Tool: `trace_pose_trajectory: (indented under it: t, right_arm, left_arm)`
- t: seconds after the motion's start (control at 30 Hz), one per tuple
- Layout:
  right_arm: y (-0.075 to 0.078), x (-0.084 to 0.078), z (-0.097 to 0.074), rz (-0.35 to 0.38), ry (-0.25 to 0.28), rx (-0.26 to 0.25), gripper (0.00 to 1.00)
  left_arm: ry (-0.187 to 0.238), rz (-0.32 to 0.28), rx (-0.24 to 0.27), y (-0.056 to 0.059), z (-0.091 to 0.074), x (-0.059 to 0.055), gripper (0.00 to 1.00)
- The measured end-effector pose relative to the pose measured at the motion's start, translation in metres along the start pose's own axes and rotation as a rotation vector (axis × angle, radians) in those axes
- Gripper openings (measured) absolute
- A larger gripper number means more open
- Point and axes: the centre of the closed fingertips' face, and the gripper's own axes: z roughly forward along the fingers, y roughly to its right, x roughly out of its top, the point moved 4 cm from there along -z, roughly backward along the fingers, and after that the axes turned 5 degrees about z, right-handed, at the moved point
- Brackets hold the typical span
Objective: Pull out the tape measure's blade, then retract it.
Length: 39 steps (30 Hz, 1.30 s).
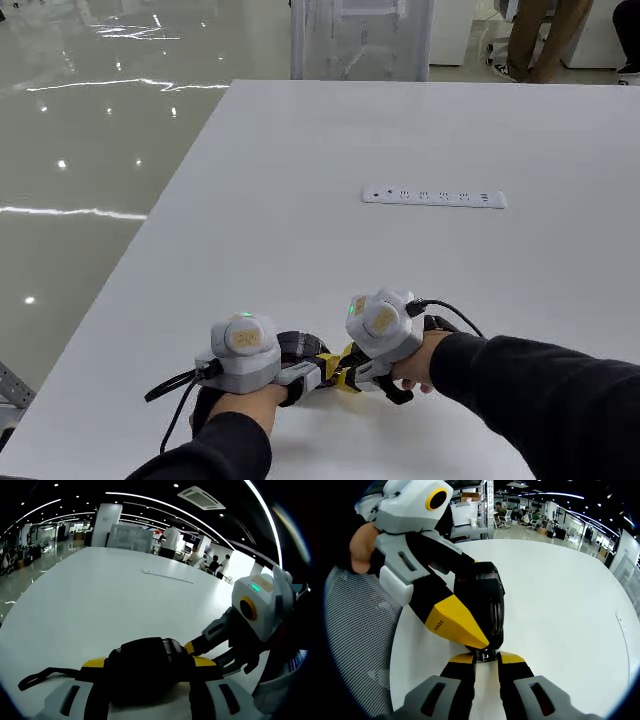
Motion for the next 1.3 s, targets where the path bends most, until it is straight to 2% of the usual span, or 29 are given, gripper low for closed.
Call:
trace_pose_trajectory:
  t: [0.07,0.13,0.17,0.2,0.23,0.27,0.33,0.37,0.4,0.43,0.47,0.5,0.53,0.63,0.7,0.8,0.87,0.93,0.97,1.0,1.03,1.07,1.17,1.2,1.23,1.3]
  right_arm:
    - [-0.001,-0.001,-0.001,0.016,0.003,0.000,0.17]
    - [-0.002,-0.002,-0.002,0.020,0.000,0.001,0.23]
    - [-0.002,-0.004,-0.005,0.026,-0.010,0.002,0.24]
    - [-0.003,-0.006,-0.006,0.033,-0.015,0.001,0.26]
    - [-0.003,-0.008,-0.009,0.039,-0.018,-0.002,0.28]
    - [-0.004,-0.010,-0.011,0.038,-0.015,-0.004,0.30]
    - [-0.004,-0.015,-0.018,0.032,-0.010,-0.014,0.30]
    - [-0.004,-0.017,-0.021,0.029,-0.009,-0.023,0.30]
    - [-0.002,-0.019,-0.026,0.026,0.000,-0.037,0.31]
    - [0.000,-0.020,-0.030,0.028,0.007,-0.044,0.31]
    - [0.001,-0.021,-0.034,0.037,0.012,-0.052,0.31]
    - [0.003,-0.023,-0.040,0.053,0.019,-0.064,0.32]
    - [0.004,-0.024,-0.044,0.056,0.025,-0.070,0.33]
    - [0.009,-0.030,-0.061,0.064,0.049,-0.105,0.36]
    - [0.010,-0.033,-0.071,0.067,0.064,-0.124,0.37]
    - [0.011,-0.045,-0.091,0.092,0.098,-0.155,0.42]
    - [0.010,-0.053,-0.102,0.102,0.113,-0.162,0.47]
    - [0.009,-0.066,-0.113,0.109,0.114,-0.181,0.52]
    - [0.010,-0.074,-0.119,0.119,0.120,-0.200,0.53]
    - [0.009,-0.078,-0.124,0.129,0.125,-0.206,0.54]
    - [0.008,-0.082,-0.128,0.135,0.129,-0.208,0.55]
    - [0.005,-0.088,-0.134,0.147,0.137,-0.219,0.56]
    - [0.000,-0.101,-0.147,0.156,0.154,-0.246,0.58]
    - [-0.002,-0.107,-0.152,0.168,0.164,-0.259,0.59]
    - [-0.003,-0.112,-0.156,0.180,0.171,-0.267,0.60]
    - [-0.005,-0.121,-0.164,0.217,0.201,-0.290,0.62]
  left_arm:
    - [0.003,0.013,0.005,-0.003,-0.001,0.003,0.63]
    - [0.012,0.006,-0.001,-0.004,-0.003,0.006,0.70]
    - [-0.006,-0.029,-0.078,0.004,-0.004,0.006,0.71]
    - [-0.028,-0.042,-0.110,0.007,-0.005,0.004,0.72]
    - [-0.038,-0.024,-0.106,0.005,-0.006,0.004,0.79]
    - [-0.028,-0.006,-0.096,0.003,-0.007,0.005,0.86]
    - [-0.046,0.030,-0.096,0.001,-0.010,0.006,1.00]
    - [-0.071,0.042,-0.124,0.001,-0.012,0.004,1.00]
    - [-0.028,0.096,-0.194,0.008,-0.012,0.011,1.00]
    - [-0.020,0.126,-0.228,0.012,-0.015,0.011,1.00]
    - [-0.019,0.156,-0.241,0.013,-0.016,0.012,1.00]
    - [-0.044,0.199,-0.259,0.013,-0.018,0.009,1.00]
    - [-0.051,0.226,-0.270,0.012,-0.018,0.009,1.00]
    - [-0.001,0.270,-0.261,0.005,-0.023,0.010,1.00]
    - [-0.030,0.273,-0.252,-0.001,-0.024,0.005,1.00]
    - [0.003,0.297,-0.255,-0.008,-0.030,0.006,1.00]
    - [0.028,0.309,-0.239,-0.014,-0.032,0.009,1.00]
    - [0.074,0.317,-0.246,-0.019,-0.037,0.015,1.00]
    - [0.138,0.321,-0.260,-0.019,-0.041,0.022,1.00]
    - [0.164,0.312,-0.281,-0.019,-0.043,0.025,1.00]
    - [0.174,0.306,-0.280,-0.021,-0.044,0.027,1.00]
    - [0.148,0.308,-0.274,-0.027,-0.045,0.024,1.00]
    - [0.125,0.339,-0.275,-0.029,-0.048,0.017,1.00]
    - [0.107,0.363,-0.277,-0.031,-0.049,0.014,1.00]
    - [0.081,0.362,-0.292,-0.030,-0.051,0.009,1.00]
    - [0.095,0.352,-0.337,-0.027,-0.055,0.007,1.00]
